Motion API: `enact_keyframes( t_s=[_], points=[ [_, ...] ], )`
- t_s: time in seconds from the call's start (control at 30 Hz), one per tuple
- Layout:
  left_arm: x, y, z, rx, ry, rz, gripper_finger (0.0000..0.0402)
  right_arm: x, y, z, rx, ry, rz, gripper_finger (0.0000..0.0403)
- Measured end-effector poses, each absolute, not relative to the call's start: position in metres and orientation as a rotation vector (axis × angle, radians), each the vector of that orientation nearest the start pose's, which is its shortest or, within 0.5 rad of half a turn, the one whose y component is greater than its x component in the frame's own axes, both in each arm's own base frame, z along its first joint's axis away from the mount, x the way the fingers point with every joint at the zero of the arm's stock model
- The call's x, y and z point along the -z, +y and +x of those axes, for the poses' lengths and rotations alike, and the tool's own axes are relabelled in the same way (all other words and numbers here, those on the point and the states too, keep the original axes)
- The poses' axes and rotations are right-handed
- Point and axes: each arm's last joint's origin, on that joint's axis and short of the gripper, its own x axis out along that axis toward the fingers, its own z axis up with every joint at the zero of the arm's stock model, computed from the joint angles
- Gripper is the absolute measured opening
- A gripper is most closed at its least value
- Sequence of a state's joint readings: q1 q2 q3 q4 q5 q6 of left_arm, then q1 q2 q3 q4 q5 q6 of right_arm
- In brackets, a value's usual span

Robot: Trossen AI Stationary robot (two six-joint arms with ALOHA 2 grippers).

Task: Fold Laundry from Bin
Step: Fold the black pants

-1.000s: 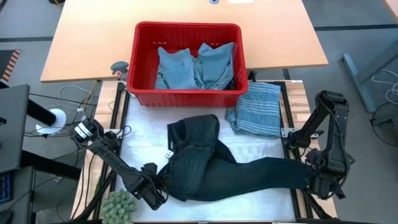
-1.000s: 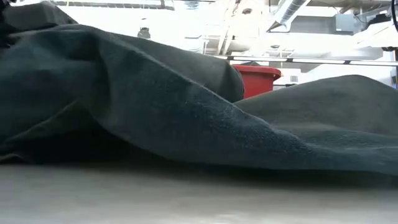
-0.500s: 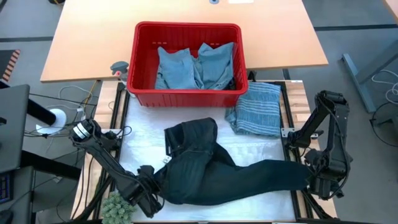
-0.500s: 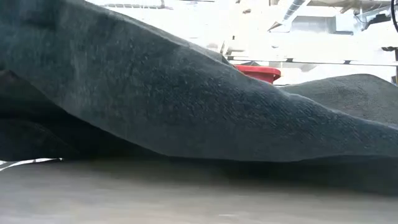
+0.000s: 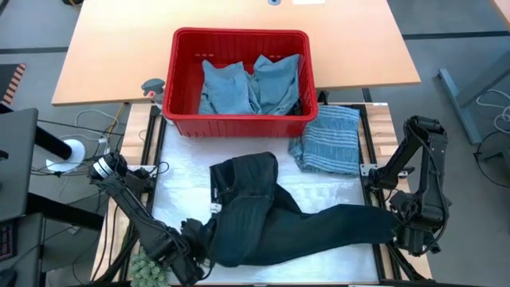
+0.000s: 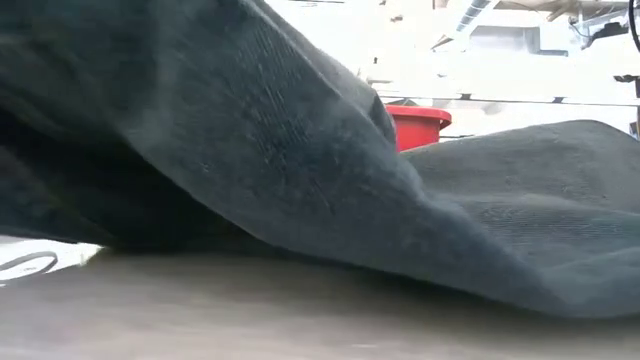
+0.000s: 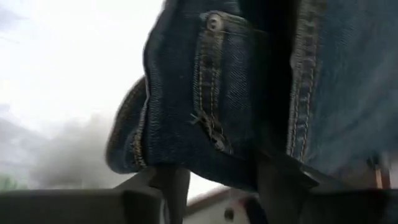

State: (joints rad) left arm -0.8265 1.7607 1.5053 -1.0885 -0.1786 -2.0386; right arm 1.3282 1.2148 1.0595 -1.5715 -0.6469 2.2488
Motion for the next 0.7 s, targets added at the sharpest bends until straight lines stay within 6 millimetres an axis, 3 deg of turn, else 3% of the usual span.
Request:
enact_keyframes(
  t_s=[0.2,0.37,0.7],
  points=[
    [-0.282,-0.267,0.225,-0.657,1.16,-1.081,0.0204,-0.282,0.165,0.023,1.041,2.032,0.542,0.0047],
    [-0.279,-0.264,0.212,-0.706,1.232,-0.962,0.0224,-0.282,0.164,0.024,1.028,1.996,0.545,0.0047],
    [-0.277,-0.251,0.23,-0.543,1.324,-0.778,0.0227,-0.282,0.164,0.024,1.003,2.002,0.533,0.0047]
  ],
)
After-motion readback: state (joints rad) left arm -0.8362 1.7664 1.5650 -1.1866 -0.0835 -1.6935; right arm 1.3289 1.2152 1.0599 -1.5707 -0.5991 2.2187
